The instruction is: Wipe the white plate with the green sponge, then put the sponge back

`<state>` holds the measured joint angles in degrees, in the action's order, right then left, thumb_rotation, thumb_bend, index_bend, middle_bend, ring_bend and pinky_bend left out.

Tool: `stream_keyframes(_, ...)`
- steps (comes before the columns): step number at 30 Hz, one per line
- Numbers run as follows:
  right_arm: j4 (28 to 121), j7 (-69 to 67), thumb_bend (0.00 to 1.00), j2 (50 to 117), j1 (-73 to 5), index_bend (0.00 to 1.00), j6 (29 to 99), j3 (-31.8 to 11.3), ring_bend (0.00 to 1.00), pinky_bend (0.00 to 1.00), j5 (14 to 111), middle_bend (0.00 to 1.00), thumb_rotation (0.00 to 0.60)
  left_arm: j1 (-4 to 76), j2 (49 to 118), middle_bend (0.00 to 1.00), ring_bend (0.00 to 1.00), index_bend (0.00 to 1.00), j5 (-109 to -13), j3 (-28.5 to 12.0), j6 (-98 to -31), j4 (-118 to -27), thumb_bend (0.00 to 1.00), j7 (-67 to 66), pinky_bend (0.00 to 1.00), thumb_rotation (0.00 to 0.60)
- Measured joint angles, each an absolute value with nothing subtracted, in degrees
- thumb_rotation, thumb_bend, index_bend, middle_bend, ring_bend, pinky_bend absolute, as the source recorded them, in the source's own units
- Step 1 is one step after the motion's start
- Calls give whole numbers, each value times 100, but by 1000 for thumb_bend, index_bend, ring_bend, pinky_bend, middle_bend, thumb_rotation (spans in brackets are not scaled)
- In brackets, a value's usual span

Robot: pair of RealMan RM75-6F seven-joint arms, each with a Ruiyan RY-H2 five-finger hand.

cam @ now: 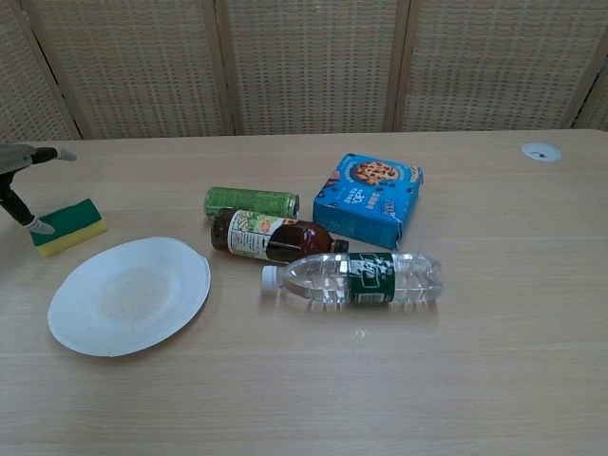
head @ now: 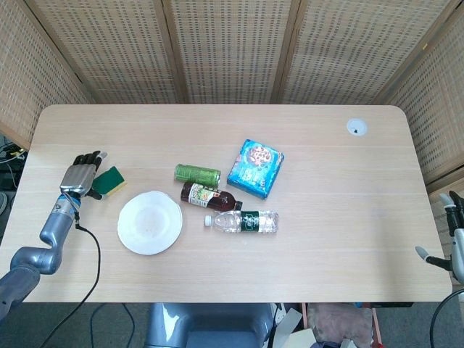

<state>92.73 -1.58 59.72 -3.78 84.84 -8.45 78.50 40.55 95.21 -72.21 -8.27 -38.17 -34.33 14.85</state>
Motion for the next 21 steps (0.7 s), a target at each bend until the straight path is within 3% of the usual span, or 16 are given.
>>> stream_keyframes(10,9287,-375,0,5904,-311,0,8613,-770,0,0,8098,0,600,2836,7847,0,0,0,-6738,-1157,-5876,-6725,0,766,0,600)
stream_keyframes(16,9191,-398,0,5951,-324,0,8596,-721,0,0,8181,0,600,1593,6964,0,0,0,-6572,-950,-7483,-8500,0,-27,0,600)
stream_keyframes(21,9137,-407,0,5978,-338,0,8569,-729,0,0,8150,0,600,992,6534,0,0,0,-6662,-715,-8241,-9229,0,-498,0,600)
